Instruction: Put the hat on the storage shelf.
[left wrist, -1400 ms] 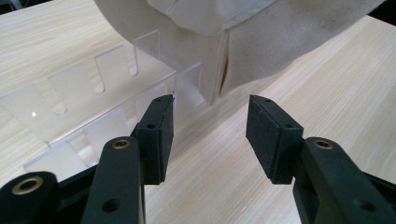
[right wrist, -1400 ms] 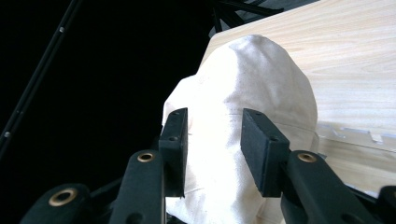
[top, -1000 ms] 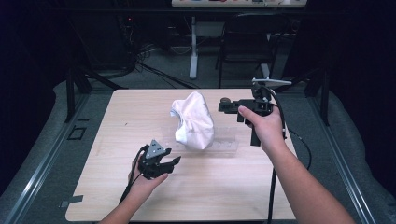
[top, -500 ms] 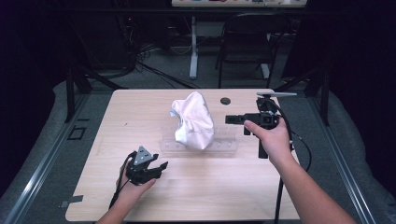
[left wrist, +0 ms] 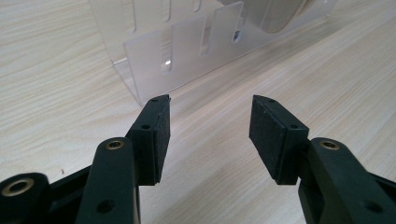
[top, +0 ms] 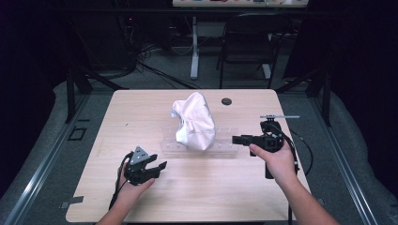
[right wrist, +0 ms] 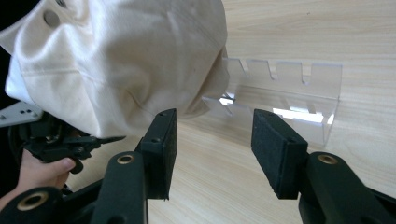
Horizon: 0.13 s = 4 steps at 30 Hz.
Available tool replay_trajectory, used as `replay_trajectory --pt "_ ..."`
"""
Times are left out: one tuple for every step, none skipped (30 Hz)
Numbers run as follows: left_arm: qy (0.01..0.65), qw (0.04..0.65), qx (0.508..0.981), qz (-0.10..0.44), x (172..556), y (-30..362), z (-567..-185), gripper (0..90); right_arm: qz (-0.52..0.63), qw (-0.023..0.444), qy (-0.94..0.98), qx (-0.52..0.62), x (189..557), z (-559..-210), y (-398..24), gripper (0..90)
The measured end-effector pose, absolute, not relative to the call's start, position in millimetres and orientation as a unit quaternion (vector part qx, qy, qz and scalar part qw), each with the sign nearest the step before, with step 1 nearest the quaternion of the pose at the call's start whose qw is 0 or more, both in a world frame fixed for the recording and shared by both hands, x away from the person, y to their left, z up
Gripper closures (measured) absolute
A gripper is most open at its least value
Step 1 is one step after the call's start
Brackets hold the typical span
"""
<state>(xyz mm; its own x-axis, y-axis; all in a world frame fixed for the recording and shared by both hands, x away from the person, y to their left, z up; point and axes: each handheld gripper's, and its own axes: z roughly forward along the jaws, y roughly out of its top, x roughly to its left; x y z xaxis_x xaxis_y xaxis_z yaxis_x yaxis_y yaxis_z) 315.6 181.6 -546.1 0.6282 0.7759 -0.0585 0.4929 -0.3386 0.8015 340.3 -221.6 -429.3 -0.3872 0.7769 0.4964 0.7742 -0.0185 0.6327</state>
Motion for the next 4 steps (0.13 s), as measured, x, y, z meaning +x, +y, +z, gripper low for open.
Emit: replay_trajectory --pt "0.394 0.416 0.801 0.171 315.3 180.4 -546.3 48.6 0.45 0.008 0.701 0.554 337.7 -432.4 -221.8 50.5" --pt "0.392 0.414 0.803 0.172 315.0 179.4 -546.5 48.4 0.446 0.015 0.705 0.551 335.1 -435.2 -222.6 50.4" --pt "0.39 0.412 0.804 0.176 314.7 178.3 -546.8 48.1 0.446 0.021 0.705 0.551 332.1 -438.5 -222.7 50.1" --pt "0.39 0.412 0.804 0.176 314.7 178.3 -546.8 47.6 0.446 0.021 0.705 0.551 332.1 -438.5 -222.7 50.1"
